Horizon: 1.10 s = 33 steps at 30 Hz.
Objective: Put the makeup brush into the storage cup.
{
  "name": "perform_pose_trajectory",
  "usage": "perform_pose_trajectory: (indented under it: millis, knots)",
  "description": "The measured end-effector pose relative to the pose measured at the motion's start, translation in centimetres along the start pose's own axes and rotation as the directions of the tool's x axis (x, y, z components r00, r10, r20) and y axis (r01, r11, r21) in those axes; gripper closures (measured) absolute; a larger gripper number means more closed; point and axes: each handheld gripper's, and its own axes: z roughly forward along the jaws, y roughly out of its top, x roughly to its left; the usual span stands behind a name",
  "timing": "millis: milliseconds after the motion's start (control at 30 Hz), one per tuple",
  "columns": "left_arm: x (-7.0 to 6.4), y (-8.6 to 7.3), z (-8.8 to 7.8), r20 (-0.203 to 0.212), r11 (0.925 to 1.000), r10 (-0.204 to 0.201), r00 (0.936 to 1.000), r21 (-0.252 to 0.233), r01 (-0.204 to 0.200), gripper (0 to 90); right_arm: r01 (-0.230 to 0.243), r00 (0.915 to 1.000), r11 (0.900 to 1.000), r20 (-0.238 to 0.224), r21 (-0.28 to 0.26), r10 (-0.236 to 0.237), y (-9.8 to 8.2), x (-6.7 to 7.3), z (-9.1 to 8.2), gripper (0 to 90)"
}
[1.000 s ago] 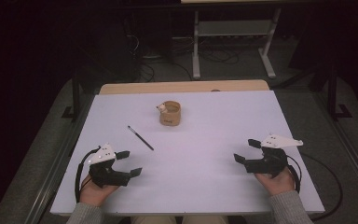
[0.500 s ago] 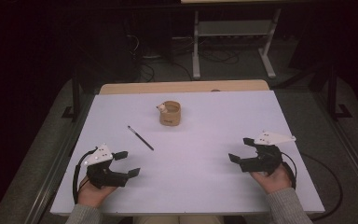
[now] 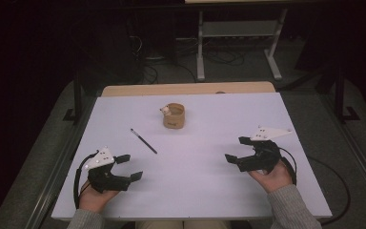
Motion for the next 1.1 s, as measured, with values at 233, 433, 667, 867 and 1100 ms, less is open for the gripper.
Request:
perform_pose_trajectory:
  millis: [233,433,667,867,1100]
  knots:
    - [0.2,0.1,-0.1,0.001,1.0,-0.003,1.0,-0.009,0.003,18.1,0.021,0.9997,1.0,-0.014,0.019,-0.021,1.7,0.3,0.6,15.4]
    - [0.0,0.1,-0.1,0.0,0.9999,-0.006,1.0,-0.013,0.006,18.1,0.047,0.9985,0.998,-0.029,0.035,-0.046,3.7,0.6,1.2,15.4]
    - [-0.1,0.1,-0.1,-0.001,0.9999,0.007,1.0,-0.009,-0.007,18.1,0.063,0.9966,0.997,-0.056,0.041,-0.061,5.6,1.1,2.1,16.1]
    - [0.2,0.1,-0.1,-0.005,0.9999,-0.005,1.0,-0.013,0.005,18.1,0.086,0.9933,0.994,-0.082,0.061,-0.081,7.5,1.7,3.9,17.7]
    - [0.1,0.1,-0.2,-0.008,0.9999,0.005,1.0,-0.01,-0.005,18.0,0.097,0.9889,0.992,-0.121,0.085,-0.086,9.1,2.4,6.5,19.1]
